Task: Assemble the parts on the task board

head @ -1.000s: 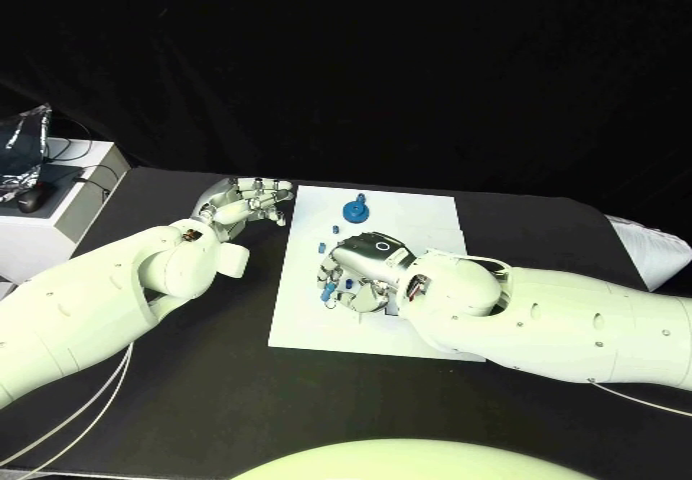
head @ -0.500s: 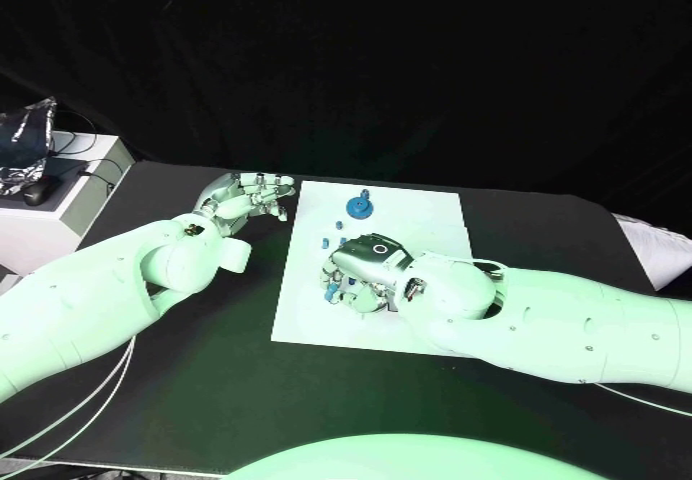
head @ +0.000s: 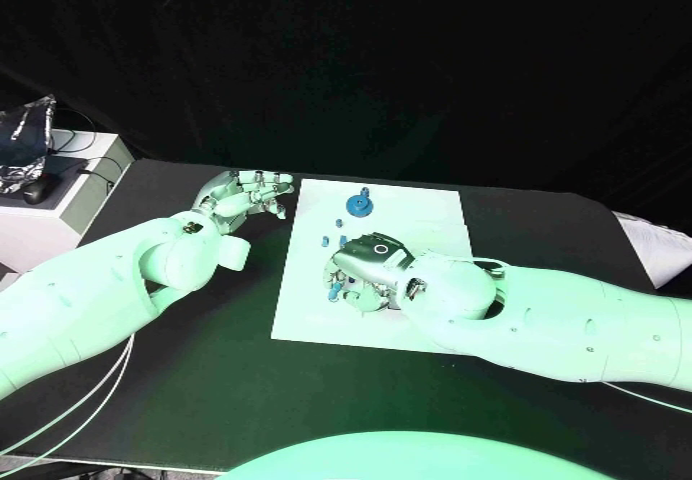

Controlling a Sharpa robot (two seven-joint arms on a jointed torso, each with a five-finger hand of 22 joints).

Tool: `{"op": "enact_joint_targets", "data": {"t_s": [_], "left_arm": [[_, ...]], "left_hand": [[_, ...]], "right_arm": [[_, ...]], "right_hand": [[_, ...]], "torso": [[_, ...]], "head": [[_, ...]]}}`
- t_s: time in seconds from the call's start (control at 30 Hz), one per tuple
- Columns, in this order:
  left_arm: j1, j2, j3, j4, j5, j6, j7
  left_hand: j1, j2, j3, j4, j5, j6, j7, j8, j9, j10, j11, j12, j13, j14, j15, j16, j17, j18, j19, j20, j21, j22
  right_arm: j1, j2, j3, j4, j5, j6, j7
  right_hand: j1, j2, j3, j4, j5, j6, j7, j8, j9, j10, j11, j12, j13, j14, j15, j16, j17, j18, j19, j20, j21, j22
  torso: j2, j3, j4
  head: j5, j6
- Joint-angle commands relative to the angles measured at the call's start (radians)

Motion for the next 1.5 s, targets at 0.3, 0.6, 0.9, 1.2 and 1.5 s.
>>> {"op": "enact_joint_targets", "data": {"t_s": [0.3,0.6,0.9,1.2,1.5], "left_arm": [[0.0,0.001,0.001,0.001,0.005,0.013,0.007],[0.0,-0.001,0.001,0.002,0.005,0.013,0.007],[0.0,-0.003,0.001,0.004,0.005,0.012,0.006],[0.0,-0.005,0.001,0.005,0.005,0.011,0.006],[0.0,-0.006,0.001,0.003,0.005,0.006,0.005]], "left_hand": [[0.004,0.005,-0.004,0.001,0.0,-0.008,0.003,-0.001,-0.002,-0.008,0.0,-0.001,-0.001,-0.007,-0.003,-0.004,0.001,0.014,-0.006,0.004,-0.007,-0.001],[0.004,0.005,-0.004,0.001,0.0,-0.008,0.003,-0.001,-0.002,-0.008,0.0,-0.001,-0.001,-0.007,-0.003,-0.004,0.001,0.014,-0.006,0.004,-0.007,-0.001],[0.004,0.005,-0.004,0.001,0.0,-0.008,0.003,-0.001,-0.002,-0.008,0.0,-0.001,-0.001,-0.007,-0.003,-0.004,0.001,0.014,-0.006,0.004,-0.007,-0.001],[0.004,0.005,-0.004,0.001,0.0,-0.008,0.003,-0.001,-0.002,-0.008,0.0,-0.001,-0.001,-0.007,-0.003,-0.004,0.001,0.014,-0.006,0.004,-0.007,-0.001],[0.007,0.003,-0.004,-0.001,0.0,-0.008,0.003,0.001,-0.002,-0.017,0.001,-0.001,-0.002,-0.009,-0.002,-0.005,0.002,0.014,-0.006,0.005,-0.008,-0.002]], "right_arm": [[-0.003,0.002,-0.002,-0.005,-0.027,0.032,-0.003],[-0.011,0.01,-0.004,-0.013,-0.026,0.031,0.001],[-0.019,0.018,-0.006,-0.027,-0.016,0.02,0.012],[-0.02,0.006,-0.008,-0.023,0.013,-0.045,0.04],[-0.021,-0.039,-0.008,0.016,0.011,-0.114,0.029]], "right_hand": [[0.02,0.026,0.005,-0.002,0.006,0.007,0.002,0.004,0.011,0.038,-0.033,0.003,0.002,0.055,-0.006,0.002,0.015,-0.01,0.0,-0.003,0.0,0.001],[0.02,0.026,0.005,-0.002,0.006,0.007,0.002,0.004,0.011,0.038,-0.033,0.003,0.002,0.055,-0.006,0.002,0.015,-0.01,0.0,-0.003,0.0,0.001],[-0.007,0.011,0.005,-0.002,0.024,-0.027,0.016,-0.008,0.013,-0.001,-0.018,-0.025,-0.009,0.055,0.006,0.001,0.012,-0.011,-0.006,0.003,-0.011,-0.002],[-0.055,-0.062,-0.201,0.041,0.026,-0.2,0.014,-0.11,-0.029,-0.239,0.023,-0.019,-0.024,0.04,0.043,-0.018,-0.044,0.006,-0.029,0.042,-0.132,-0.083],[0.101,-0.007,-0.488,0.153,0.04,-0.242,-0.013,-0.136,-0.066,-0.306,0.034,-0.011,-0.025,0.031,0.051,-0.035,-0.088,0.013,-0.02,0.049,-0.223,-0.142]], "torso": [[0.001,-0.0001,0.0007],[0.0,-0.0009,0.0008],[0.0,-0.0014,0.0002],[-0.001,-0.001,0.0005],[-0.001,0.001,-0.0014]], "head": [[-0.002,-0.001],[-0.003,-0.004],[-0.002,-0.006],[-0.004,-0.006],[-0.004,-0.004]]}}
